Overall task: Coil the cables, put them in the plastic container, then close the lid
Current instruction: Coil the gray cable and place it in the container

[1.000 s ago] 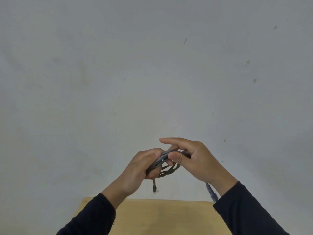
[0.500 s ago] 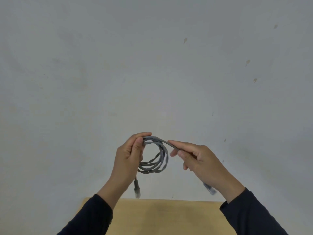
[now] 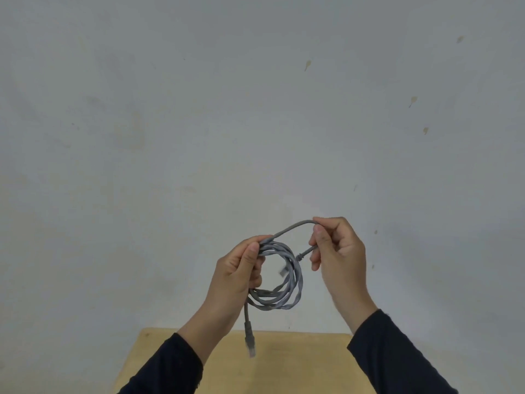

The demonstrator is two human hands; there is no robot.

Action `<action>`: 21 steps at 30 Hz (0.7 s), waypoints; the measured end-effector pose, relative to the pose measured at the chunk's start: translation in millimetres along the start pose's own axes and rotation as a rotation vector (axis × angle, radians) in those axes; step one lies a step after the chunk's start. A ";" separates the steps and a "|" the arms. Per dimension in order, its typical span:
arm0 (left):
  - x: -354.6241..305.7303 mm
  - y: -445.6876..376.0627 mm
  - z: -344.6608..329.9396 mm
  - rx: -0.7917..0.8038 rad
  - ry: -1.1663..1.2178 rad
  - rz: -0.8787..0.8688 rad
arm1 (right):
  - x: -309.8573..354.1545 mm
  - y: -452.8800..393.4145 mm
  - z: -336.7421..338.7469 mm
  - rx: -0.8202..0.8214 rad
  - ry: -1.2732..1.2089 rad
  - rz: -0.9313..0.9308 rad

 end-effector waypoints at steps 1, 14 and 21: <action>1.5 -0.2 -0.3 -0.016 -0.004 0.001 | -3.8 3.7 -0.9 -0.033 -0.023 -0.019; 5.2 -5.0 19.6 -0.143 0.113 0.027 | -44.7 46.4 -45.3 0.202 -0.251 -0.394; 7.3 -1.8 -14.4 0.139 0.363 0.107 | -38.7 43.1 -61.1 0.364 -0.357 -0.470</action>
Point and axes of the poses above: each hand's wrist, its own y-axis away from the middle knuckle, its own z-axis out of the back of the hand, x = y × z, the point moved 10 cm from there along -y, towards the middle knuckle, and after that the axes turned 15 degrees about z, right-handed, at the moved point
